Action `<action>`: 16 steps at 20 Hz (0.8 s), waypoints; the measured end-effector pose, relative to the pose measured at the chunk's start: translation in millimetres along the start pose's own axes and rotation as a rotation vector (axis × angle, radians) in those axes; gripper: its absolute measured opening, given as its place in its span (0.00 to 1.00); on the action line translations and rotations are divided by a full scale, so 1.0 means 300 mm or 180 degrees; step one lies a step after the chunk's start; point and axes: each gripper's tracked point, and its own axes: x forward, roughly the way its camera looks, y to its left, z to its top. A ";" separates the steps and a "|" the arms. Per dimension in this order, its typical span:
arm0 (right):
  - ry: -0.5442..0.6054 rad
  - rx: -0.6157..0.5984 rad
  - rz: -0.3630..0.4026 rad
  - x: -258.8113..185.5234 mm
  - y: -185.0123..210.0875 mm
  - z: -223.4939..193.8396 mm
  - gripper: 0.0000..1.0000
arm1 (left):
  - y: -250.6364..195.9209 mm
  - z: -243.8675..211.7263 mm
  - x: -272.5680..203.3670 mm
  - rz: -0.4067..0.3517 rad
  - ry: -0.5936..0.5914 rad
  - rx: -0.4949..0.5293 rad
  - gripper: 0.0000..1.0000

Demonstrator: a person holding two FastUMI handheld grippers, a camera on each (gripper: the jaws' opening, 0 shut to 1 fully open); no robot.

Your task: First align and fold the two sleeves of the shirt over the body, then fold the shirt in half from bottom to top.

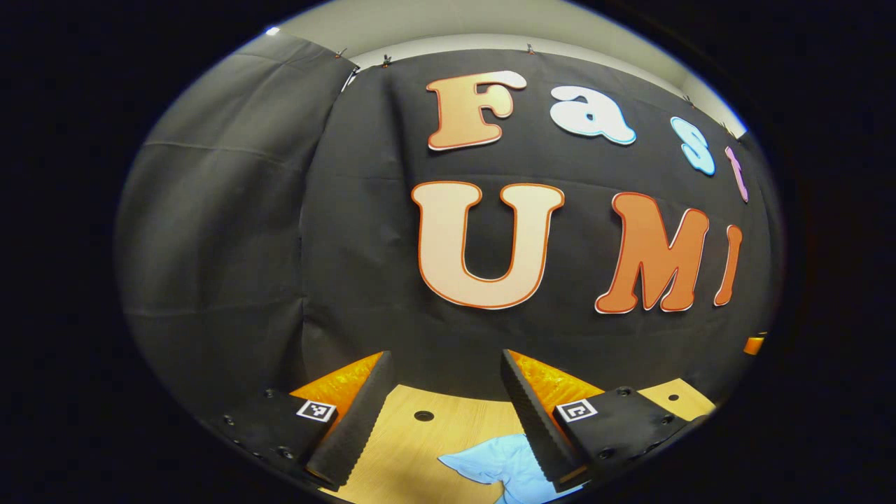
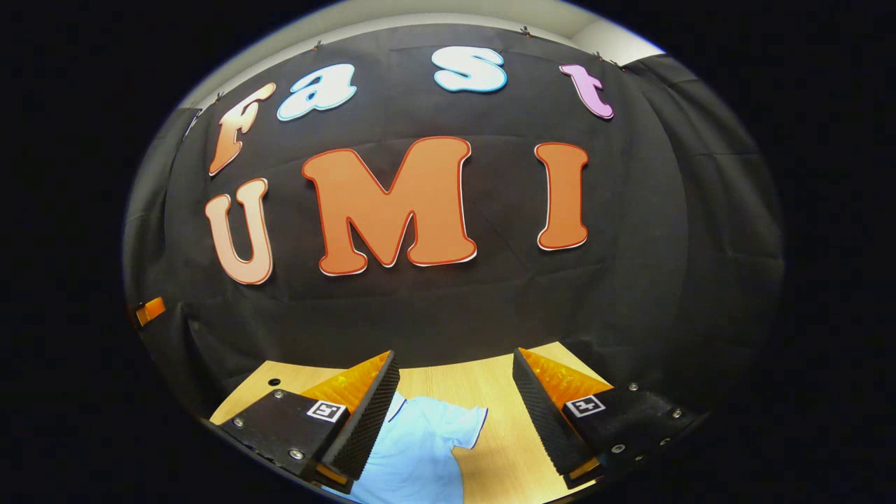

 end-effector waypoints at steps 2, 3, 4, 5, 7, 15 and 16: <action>0.0083 -0.0019 -0.0026 0.033 -0.014 -0.022 0.98 | -0.035 -0.018 0.023 -0.0040 0.0039 0.0002 0.99; 0.0123 -0.0022 -0.0045 0.046 -0.018 -0.033 0.98 | -0.054 -0.024 0.043 -0.0066 0.0031 0.0008 0.99; 0.0162 -0.0018 -0.0080 0.054 -0.026 -0.047 0.98 | -0.066 -0.022 0.068 -0.0104 0.0003 0.0009 0.99; 0.0191 -0.0006 -0.0141 0.064 -0.037 -0.062 0.98 | -0.086 -0.028 0.095 -0.0154 0.0005 0.0027 0.99; 0.0267 0.0015 -0.0225 0.079 -0.045 -0.095 0.98 | -0.107 -0.052 0.145 -0.0207 0.0066 0.0106 0.98; 0.1400 0.0093 -0.0387 0.187 -0.039 -0.368 0.98 | -0.112 -0.113 0.242 -0.0381 0.0181 0.0080 0.98; 0.1532 0.0151 -0.0399 0.219 -0.035 -0.403 0.99 | -0.100 -0.117 0.250 -0.0375 0.0191 0.0073 0.98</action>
